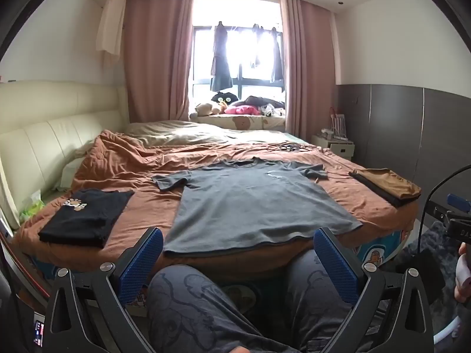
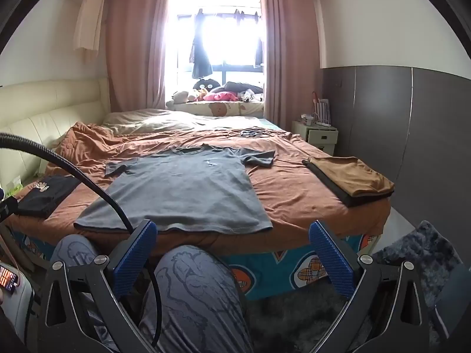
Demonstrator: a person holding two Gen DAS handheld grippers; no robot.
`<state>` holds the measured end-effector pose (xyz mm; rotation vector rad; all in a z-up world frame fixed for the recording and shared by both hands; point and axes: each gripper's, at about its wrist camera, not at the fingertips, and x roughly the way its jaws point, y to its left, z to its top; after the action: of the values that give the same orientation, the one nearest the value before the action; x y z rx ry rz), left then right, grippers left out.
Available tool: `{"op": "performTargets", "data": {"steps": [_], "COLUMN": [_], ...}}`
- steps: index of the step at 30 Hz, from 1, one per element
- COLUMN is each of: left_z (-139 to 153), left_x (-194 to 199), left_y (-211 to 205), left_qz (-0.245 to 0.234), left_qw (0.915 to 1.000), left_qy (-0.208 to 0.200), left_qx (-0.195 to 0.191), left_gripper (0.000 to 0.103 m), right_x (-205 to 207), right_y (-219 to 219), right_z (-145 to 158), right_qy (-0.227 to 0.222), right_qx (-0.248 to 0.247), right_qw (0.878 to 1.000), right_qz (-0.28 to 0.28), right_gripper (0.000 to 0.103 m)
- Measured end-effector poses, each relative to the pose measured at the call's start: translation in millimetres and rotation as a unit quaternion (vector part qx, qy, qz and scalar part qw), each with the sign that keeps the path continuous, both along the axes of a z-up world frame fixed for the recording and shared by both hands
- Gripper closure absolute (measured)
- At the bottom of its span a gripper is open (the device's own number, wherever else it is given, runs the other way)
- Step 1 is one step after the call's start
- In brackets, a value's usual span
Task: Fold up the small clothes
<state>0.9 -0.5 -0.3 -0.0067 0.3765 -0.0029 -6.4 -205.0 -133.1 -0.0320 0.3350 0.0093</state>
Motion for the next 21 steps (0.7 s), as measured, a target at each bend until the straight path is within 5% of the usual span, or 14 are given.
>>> {"op": "performTargets", "data": {"steps": [21], "left_z": [1], "left_x": [-6], "left_y": [-1], "left_qz": [-0.013], "left_qw": [0.9998], "left_qy": [-0.009], "left_qx": [0.008], "left_gripper": [0.000], "right_x": [-1], "right_y": [-4], "right_z": [5], "right_qy": [-0.007], "right_qx": [-0.009], "right_qw": [1.000], "right_qz": [0.000], "right_gripper": [0.000]}}
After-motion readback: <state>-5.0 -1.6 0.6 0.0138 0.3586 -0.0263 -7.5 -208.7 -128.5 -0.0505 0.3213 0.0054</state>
